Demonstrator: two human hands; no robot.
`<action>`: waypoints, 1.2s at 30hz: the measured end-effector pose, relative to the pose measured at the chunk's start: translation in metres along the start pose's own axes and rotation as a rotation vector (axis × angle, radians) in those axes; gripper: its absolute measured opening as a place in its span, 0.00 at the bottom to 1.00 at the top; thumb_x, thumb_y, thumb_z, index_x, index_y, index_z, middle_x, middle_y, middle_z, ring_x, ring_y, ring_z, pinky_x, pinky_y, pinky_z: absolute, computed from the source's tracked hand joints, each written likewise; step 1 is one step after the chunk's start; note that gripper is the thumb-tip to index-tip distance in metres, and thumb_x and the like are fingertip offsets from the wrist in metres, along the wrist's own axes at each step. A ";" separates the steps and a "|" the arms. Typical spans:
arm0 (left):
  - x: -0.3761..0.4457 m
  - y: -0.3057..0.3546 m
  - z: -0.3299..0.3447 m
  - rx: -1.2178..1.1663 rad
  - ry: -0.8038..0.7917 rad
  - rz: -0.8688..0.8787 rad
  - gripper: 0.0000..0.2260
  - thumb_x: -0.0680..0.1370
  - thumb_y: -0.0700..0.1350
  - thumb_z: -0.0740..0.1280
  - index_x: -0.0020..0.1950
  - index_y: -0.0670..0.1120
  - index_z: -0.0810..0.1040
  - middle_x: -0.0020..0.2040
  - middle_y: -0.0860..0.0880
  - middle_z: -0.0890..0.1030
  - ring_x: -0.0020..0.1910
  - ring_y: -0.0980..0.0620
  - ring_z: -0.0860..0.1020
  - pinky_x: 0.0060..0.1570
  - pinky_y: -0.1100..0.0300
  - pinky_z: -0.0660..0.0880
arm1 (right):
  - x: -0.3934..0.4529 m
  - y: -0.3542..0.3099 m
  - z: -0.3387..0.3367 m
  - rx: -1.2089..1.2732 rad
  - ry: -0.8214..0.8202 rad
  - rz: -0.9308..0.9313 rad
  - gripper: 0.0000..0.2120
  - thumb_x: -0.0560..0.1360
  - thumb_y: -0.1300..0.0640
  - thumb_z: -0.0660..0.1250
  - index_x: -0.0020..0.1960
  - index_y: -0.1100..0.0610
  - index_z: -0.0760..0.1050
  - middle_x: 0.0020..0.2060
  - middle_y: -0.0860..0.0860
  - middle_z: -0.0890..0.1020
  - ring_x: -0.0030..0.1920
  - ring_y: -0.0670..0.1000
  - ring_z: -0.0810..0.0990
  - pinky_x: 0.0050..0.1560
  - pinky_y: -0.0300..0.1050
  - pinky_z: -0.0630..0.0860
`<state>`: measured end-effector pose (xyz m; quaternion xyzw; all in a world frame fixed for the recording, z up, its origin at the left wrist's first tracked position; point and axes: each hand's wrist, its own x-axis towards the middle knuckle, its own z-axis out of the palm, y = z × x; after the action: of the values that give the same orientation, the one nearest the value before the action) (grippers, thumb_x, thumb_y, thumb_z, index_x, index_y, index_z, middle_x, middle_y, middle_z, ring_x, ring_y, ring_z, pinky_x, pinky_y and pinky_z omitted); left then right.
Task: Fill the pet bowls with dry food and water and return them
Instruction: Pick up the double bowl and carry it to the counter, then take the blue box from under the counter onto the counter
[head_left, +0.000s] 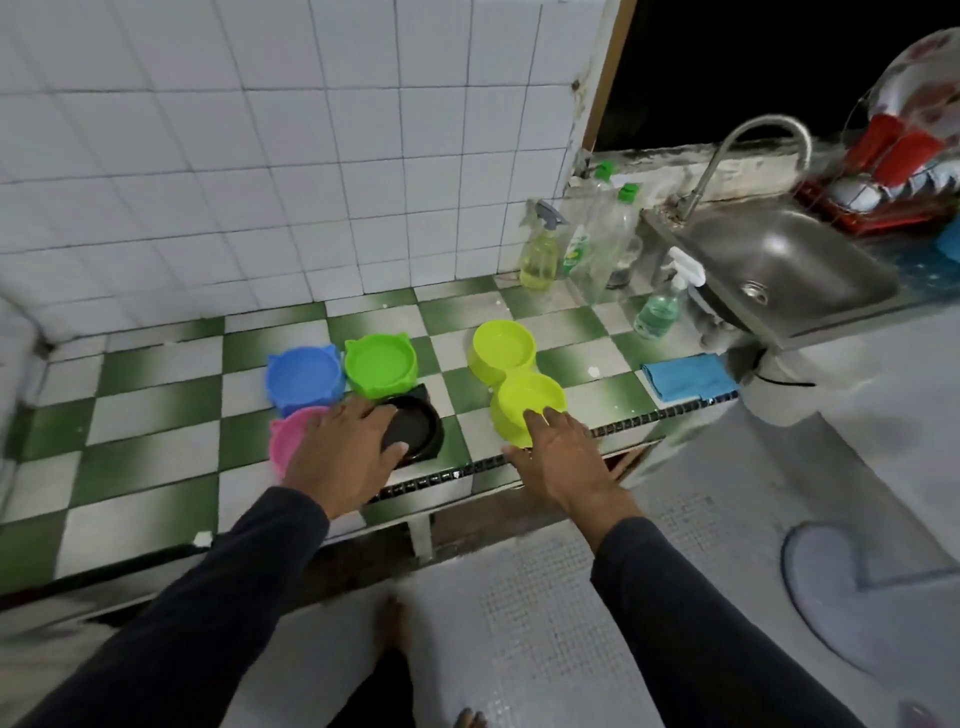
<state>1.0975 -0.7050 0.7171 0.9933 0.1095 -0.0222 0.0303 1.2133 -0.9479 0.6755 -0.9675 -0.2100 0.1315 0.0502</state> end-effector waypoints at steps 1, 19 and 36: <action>-0.013 -0.006 0.003 0.002 -0.002 -0.015 0.21 0.79 0.64 0.59 0.65 0.54 0.76 0.59 0.49 0.80 0.59 0.44 0.79 0.58 0.43 0.76 | -0.006 -0.007 0.002 0.001 -0.008 -0.017 0.32 0.80 0.36 0.58 0.77 0.55 0.63 0.76 0.60 0.65 0.75 0.62 0.63 0.75 0.58 0.61; -0.218 -0.124 0.026 -0.085 -0.013 -0.231 0.21 0.81 0.57 0.66 0.70 0.49 0.78 0.65 0.44 0.79 0.62 0.42 0.77 0.65 0.41 0.73 | -0.124 -0.164 0.056 0.022 0.003 -0.263 0.29 0.80 0.38 0.60 0.75 0.54 0.67 0.73 0.58 0.70 0.73 0.59 0.66 0.74 0.57 0.62; -0.317 -0.218 0.097 -0.189 -0.158 -0.355 0.24 0.81 0.58 0.57 0.71 0.47 0.76 0.63 0.44 0.78 0.61 0.42 0.76 0.61 0.44 0.74 | -0.175 -0.274 0.151 0.094 -0.258 -0.272 0.32 0.81 0.36 0.55 0.79 0.52 0.60 0.78 0.55 0.63 0.78 0.58 0.60 0.77 0.56 0.59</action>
<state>0.7369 -0.5673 0.6248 0.9463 0.2817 -0.0948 0.1272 0.9103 -0.7669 0.6135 -0.9020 -0.3370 0.2559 0.0852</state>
